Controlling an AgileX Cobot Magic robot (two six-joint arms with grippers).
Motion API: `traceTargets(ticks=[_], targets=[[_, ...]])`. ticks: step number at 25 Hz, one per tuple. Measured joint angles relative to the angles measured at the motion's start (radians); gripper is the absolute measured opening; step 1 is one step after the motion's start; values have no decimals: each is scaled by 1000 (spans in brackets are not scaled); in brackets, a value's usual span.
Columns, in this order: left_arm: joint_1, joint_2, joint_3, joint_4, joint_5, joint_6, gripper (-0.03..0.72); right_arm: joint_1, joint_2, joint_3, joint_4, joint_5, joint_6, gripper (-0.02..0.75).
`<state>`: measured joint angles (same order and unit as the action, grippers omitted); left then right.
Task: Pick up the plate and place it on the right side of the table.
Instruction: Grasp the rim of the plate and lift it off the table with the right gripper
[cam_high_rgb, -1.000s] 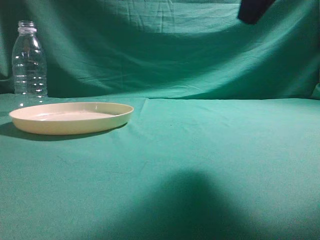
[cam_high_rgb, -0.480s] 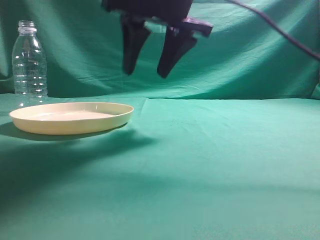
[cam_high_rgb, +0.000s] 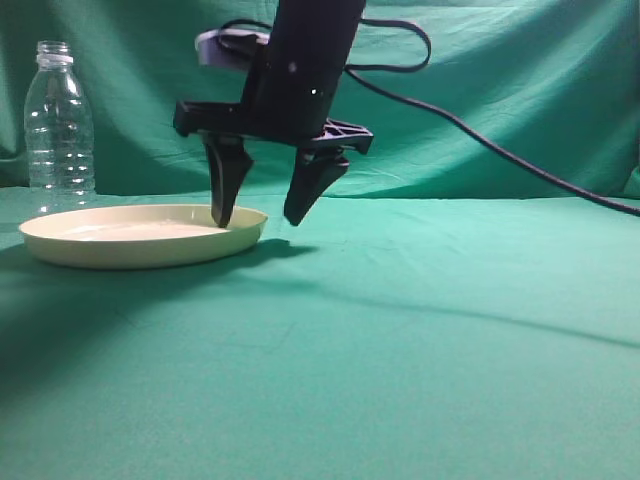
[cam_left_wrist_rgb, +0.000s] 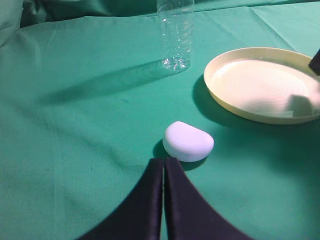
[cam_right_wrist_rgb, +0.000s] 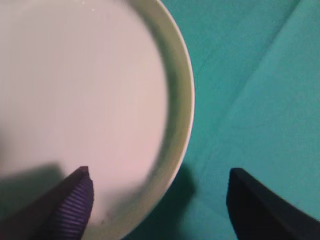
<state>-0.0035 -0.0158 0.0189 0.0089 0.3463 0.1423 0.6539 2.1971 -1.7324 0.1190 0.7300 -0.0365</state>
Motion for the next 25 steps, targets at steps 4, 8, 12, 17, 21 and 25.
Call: traceTargets(ticks=[4,8,12,17,21,25], targets=[[0,0,0,0,0,0,0,0,52,-42,-14,-6,-2,431],[0,0,0,0,0,0,0,1,71,-51,-60,-8,13,228],[0,0,0,0,0,0,0,4,73,-59,-99,-18,51,73],[0,0,0,0,0,0,0,5,54,-108,-222,103,174,0],[0,0,0,0,0,0,0,-27,-44,-114,-274,216,185,0],[0,0,0,0,0,0,0,-117,-162,-117,-289,315,157,0]])
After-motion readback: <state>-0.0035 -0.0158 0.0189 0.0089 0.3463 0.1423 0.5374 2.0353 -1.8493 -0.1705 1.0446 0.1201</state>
